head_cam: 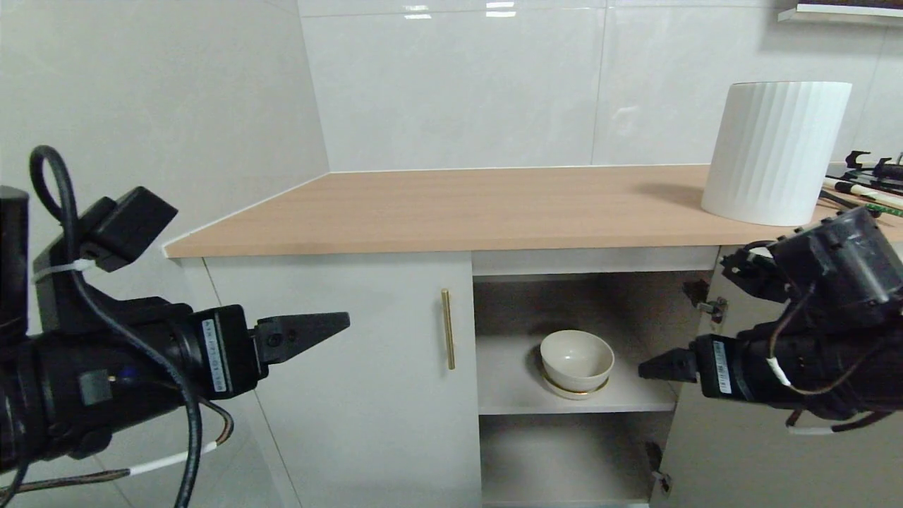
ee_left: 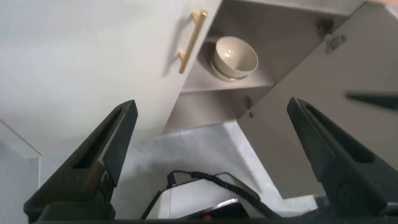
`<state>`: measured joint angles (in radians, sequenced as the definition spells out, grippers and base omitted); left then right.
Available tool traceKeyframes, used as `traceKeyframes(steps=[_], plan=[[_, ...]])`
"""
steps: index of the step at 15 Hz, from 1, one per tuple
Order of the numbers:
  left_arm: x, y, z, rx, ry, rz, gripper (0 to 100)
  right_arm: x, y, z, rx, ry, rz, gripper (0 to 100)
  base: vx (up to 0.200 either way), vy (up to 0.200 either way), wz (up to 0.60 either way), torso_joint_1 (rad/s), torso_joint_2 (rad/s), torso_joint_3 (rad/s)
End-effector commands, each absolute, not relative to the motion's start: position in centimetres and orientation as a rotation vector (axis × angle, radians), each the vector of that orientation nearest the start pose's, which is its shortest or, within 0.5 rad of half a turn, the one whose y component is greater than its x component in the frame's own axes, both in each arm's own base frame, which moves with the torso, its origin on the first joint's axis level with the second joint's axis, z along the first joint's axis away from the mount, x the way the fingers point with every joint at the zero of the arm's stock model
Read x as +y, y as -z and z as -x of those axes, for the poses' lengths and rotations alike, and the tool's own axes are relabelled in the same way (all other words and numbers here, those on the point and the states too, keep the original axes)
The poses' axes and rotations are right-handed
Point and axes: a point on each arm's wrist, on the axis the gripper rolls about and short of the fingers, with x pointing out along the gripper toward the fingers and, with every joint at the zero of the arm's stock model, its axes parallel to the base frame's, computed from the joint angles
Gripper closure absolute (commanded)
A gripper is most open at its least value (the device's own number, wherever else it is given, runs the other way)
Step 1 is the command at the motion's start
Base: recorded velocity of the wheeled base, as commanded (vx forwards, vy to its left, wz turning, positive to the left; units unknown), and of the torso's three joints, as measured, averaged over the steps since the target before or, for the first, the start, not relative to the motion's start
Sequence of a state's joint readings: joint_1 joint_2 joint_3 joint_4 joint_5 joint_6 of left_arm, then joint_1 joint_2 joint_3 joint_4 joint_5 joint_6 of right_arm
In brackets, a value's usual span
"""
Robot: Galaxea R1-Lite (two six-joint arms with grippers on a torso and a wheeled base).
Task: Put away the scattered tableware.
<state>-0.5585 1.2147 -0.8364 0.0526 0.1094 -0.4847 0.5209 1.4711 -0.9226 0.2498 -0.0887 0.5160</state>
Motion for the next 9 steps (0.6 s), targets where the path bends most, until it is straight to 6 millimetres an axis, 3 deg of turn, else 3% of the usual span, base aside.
traceKeyframes(steps=[1, 5, 9], plan=[[-8.7, -24.4, -14.7, 0.495, 0.323, 0.334, 0, 10.1, -20.7, -17.3, 0.803, -0.230, -0.253, 0, 0.000, 0.000, 0.00, 0.000, 0.00, 0.000], [-8.7, -22.8, -14.8, 0.540, 0.322, 0.265, 0, 10.4, -20.9, -16.8, 0.797, -0.256, -0.242, 0, 0.000, 0.000, 0.00, 0.000, 0.00, 0.000], [-8.7, -22.8, -14.8, 0.540, 0.322, 0.265, 0, 10.7, -20.6, -16.5, 0.811, -0.269, -0.229, 0, -0.200, 0.000, 0.00, 0.004, 0.00, 0.000]])
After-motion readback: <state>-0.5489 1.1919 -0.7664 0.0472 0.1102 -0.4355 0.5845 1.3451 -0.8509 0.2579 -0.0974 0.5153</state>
